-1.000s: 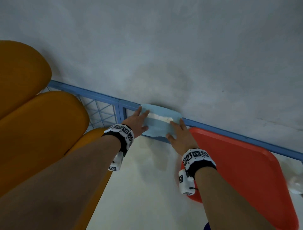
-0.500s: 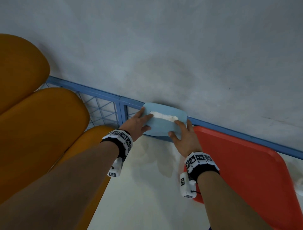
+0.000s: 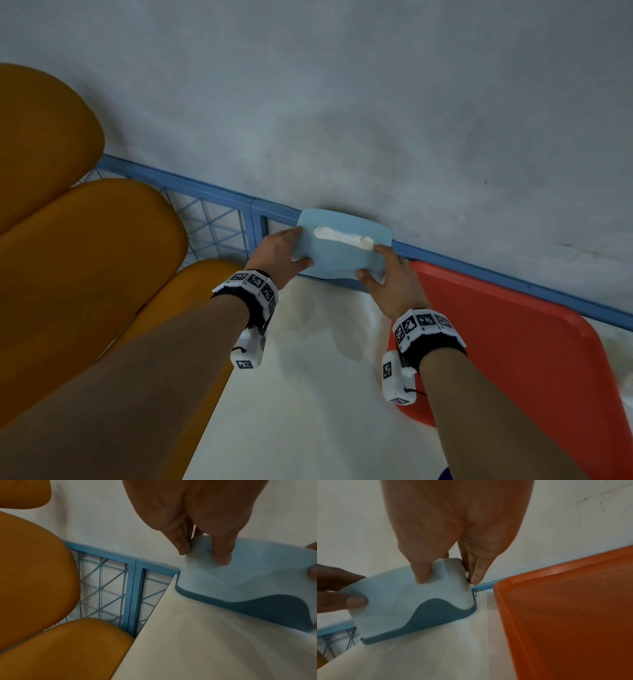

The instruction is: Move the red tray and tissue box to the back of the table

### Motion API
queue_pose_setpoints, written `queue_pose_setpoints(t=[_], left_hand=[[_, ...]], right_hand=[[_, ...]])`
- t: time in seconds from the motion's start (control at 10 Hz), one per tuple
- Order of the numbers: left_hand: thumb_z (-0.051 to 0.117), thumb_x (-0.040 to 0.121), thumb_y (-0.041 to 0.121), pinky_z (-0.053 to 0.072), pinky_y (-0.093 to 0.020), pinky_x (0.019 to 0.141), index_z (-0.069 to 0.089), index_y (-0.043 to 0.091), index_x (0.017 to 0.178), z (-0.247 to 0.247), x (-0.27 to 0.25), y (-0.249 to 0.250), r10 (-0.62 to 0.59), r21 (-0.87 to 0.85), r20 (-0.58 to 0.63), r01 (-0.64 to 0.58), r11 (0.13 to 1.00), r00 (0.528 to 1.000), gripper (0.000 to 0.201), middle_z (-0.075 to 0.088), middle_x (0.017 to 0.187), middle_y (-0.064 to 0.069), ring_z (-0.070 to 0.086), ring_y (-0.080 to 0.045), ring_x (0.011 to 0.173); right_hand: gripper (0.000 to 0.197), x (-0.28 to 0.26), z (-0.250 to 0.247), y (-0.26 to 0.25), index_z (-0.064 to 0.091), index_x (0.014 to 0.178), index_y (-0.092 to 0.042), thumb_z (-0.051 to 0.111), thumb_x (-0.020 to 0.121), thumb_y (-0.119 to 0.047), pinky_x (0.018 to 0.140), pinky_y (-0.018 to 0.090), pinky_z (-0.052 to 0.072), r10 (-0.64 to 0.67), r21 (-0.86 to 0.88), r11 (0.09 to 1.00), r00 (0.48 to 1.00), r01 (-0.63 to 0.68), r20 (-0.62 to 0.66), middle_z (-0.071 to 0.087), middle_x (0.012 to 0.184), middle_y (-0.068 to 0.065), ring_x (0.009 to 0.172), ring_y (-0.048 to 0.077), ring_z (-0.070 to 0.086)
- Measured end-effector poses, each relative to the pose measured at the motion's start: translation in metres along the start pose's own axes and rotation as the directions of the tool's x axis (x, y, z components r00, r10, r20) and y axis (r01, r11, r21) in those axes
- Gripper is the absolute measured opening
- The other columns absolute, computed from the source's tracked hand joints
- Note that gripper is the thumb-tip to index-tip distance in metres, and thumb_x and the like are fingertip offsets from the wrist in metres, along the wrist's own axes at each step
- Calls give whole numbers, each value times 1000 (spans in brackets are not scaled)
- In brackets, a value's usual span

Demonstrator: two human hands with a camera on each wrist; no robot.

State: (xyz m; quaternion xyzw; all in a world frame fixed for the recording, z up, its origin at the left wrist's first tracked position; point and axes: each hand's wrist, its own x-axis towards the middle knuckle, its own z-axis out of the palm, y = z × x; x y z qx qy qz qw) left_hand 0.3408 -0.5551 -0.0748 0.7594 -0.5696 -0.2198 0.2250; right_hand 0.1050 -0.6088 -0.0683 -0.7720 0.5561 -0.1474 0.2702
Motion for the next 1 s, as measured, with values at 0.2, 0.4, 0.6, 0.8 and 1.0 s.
queue_pose_setpoints(t=[0.2, 0.4, 0.6, 0.8, 1.0], left_hand=[[73, 76, 53, 57, -35, 89, 49, 20, 133, -4, -1, 1, -41, -52, 17, 42, 998, 999, 70, 69, 116, -5, 67, -22, 104], [75, 76, 51, 54, -34, 92, 50, 19, 134, -8, -1, 2, -54, -80, 54, 59, 995, 997, 71, 67, 121, -5, 65, -22, 108], [73, 80, 46, 51, -32, 89, 48, 15, 136, -10, 2, 9, -67, -41, 36, 68, 997, 997, 69, 67, 121, -9, 64, -26, 109], [80, 75, 41, 44, -41, 103, 19, 17, 152, -16, -14, 17, -111, 9, 133, 111, 994, 985, 101, 51, 142, -14, 51, -33, 128], [69, 86, 39, 35, -43, 113, 15, 20, 154, -34, -73, 12, -186, 190, 256, 140, 972, 949, 89, 31, 157, -13, 37, -32, 141]], right_hand=[[53, -13, 4, -1, 40, 130, -27, 63, 86, -45, 91, 48, 49, 28, 64, 998, 997, -24, -67, 53, 133, 11, 117, 32, 51], [54, -22, 6, 0, 39, 132, -30, 61, 86, -49, 90, 49, 50, 36, 77, 997, 996, -30, -82, 51, 135, 10, 116, 32, 51], [55, -14, 6, -3, 37, 134, -26, 59, 88, -45, 95, 49, 47, 37, 49, 998, 998, -34, -56, 51, 137, 12, 119, 33, 51], [78, -21, 1, -1, 20, 146, -28, 69, 85, -32, 104, 45, 38, 52, 52, 997, 997, -55, 56, 40, 147, 10, 130, 32, 42], [91, -78, -16, 10, 11, 146, -39, 71, 78, -46, 114, 51, 22, 116, -105, 989, 985, -103, 128, 3, 160, 3, 145, 32, 9]])
